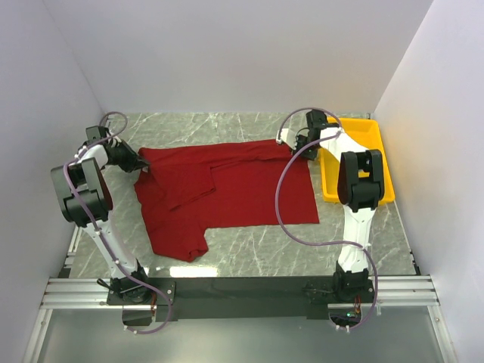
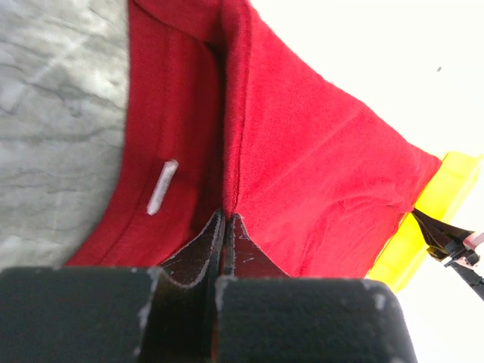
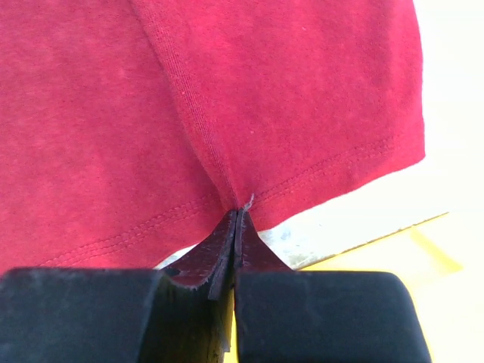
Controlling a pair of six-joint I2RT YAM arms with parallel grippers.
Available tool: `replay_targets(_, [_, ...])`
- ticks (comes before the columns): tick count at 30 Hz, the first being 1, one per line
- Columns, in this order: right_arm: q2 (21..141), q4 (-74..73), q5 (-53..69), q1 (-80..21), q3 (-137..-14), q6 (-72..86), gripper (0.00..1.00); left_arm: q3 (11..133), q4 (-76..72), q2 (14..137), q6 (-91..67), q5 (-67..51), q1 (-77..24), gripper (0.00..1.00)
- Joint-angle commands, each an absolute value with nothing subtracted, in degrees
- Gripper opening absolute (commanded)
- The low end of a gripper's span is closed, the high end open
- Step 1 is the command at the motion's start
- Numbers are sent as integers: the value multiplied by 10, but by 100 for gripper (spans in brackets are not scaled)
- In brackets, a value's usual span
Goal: Fold and stack the t-shirts
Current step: Fold the tshirt
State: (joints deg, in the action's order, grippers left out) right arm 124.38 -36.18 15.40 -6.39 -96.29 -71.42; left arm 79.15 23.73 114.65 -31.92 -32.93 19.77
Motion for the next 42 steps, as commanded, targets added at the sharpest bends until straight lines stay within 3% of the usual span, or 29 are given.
replay_targets(1, [1234, -330, 141, -54, -956, -702, 0, 822, 257, 1157, -300, -333, 208, 1])
replay_targets(15, [1223, -286, 116, -50, -922, -686, 0, 874, 294, 1205, -298, -309, 229, 1])
replay_targets(16, [1221, -290, 119, -50, -919, -692, 2, 875, 294, 1207, -299, -312, 229, 2])
replay_targets(17, [1216, -290, 125, -49, -916, -693, 15, 878, 293, 1210, -301, -315, 229, 3])
replay_targets(19, [1200, -293, 148, -49, -904, -693, 30, 882, 286, 1211, -301, -323, 229, 9])
replay_targets(22, [1168, -283, 188, -47, -887, -682, 38, 889, 278, 1206, -302, -335, 229, 24])
replay_targets(24, [1155, -296, 213, -45, -896, -673, 39, 899, 272, 1194, -300, -340, 229, 36])
replay_targets(27, [1133, -319, 255, -41, -907, -657, 39, 914, 261, 1171, -294, -335, 231, 43])
replay_targets(33, [1107, -348, 329, -43, -944, -555, 39, 909, 215, 1137, -298, -319, 236, 46])
replay_targets(38, [1124, -406, 388, -57, -978, -452, 40, 925, 179, 1187, -344, -335, 231, 50])
replay_targets(42, [1101, -365, 416, -69, -914, -372, 40, 944, 153, 1219, -373, -337, 224, 49])
